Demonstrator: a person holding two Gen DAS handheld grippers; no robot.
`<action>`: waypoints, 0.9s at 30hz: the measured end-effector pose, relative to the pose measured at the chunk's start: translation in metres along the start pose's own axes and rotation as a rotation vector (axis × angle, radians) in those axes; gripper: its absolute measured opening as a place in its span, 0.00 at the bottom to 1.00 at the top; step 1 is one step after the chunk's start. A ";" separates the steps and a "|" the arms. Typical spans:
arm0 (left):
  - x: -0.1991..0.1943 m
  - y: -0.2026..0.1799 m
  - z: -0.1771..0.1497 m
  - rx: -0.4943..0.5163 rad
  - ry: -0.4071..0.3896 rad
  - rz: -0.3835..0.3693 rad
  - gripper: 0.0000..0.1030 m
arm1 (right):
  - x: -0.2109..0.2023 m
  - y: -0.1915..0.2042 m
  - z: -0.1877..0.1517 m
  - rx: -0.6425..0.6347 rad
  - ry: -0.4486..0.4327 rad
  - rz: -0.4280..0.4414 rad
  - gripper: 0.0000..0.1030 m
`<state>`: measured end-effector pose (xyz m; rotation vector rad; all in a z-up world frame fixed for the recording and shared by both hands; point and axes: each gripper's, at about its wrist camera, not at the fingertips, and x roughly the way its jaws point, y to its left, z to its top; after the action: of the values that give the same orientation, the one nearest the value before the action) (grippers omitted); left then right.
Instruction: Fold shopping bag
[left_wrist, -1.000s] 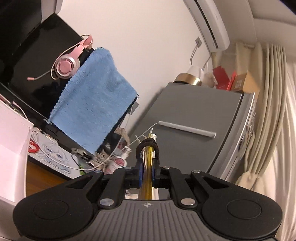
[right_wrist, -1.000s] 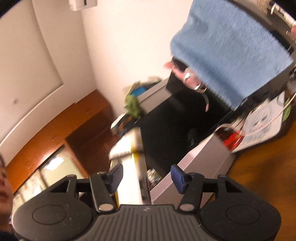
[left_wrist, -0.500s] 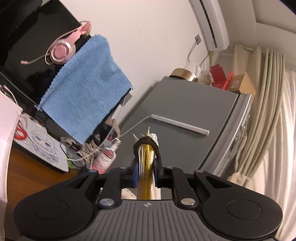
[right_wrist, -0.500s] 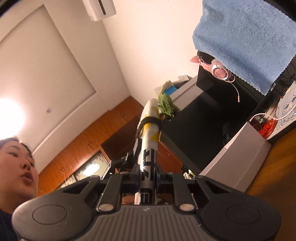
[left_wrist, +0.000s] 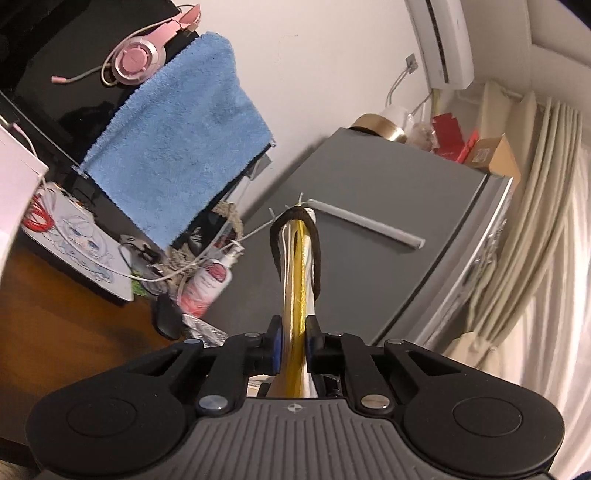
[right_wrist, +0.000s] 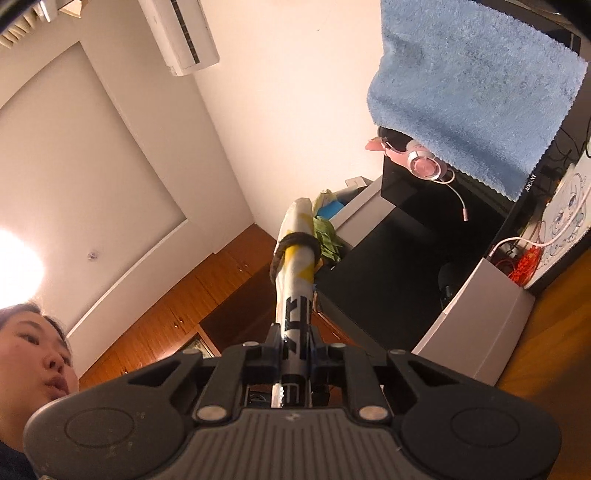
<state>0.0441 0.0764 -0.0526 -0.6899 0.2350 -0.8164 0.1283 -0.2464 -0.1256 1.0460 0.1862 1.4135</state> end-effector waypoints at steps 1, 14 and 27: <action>-0.001 -0.002 0.000 0.021 -0.009 0.026 0.11 | 0.000 0.000 0.000 -0.005 0.002 -0.014 0.17; 0.026 -0.043 -0.031 0.529 -0.036 0.517 0.11 | 0.062 0.136 0.003 -0.966 0.205 -0.566 0.31; 0.046 -0.047 -0.063 0.767 0.004 0.616 0.11 | 0.113 0.125 -0.015 -1.141 0.383 -0.637 0.16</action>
<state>0.0189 -0.0103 -0.0673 0.1187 0.1092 -0.2634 0.0545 -0.1653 0.0032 -0.2326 -0.0329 0.8633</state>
